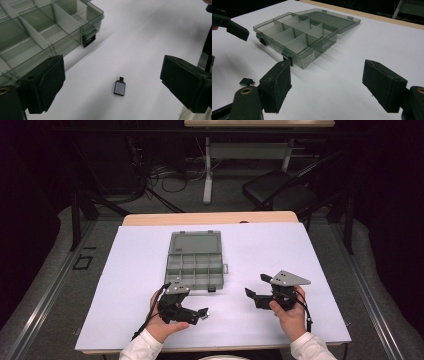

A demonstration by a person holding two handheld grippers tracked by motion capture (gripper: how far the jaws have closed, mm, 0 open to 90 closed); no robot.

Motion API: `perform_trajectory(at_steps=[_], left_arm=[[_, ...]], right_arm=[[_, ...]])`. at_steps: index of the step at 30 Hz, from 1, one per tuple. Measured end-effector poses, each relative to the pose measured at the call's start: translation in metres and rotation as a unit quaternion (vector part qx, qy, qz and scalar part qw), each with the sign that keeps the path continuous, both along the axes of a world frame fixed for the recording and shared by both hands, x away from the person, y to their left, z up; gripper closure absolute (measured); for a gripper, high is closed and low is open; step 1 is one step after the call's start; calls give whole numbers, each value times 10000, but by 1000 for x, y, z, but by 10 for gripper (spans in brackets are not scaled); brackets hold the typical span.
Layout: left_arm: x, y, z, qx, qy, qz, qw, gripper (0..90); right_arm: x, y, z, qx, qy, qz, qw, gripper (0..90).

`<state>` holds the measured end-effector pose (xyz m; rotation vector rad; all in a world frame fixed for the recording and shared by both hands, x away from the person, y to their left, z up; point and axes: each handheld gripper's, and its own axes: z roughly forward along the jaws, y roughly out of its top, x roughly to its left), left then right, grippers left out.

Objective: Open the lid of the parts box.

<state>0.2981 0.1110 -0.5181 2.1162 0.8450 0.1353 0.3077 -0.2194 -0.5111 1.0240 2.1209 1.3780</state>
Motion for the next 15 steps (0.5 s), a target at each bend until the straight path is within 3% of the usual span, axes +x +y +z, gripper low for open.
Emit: perform_trajectory(at_steps=[8,15], left_arm=[[-4,-9,-3,238,7,-285,9993,99],[-6,-12,-7,293,-75,-266,9992,151]], right_arm=[[0,0,0,-12,-14,3,10000,227],[0,0,0,-25,-9,-6,10000,227]])
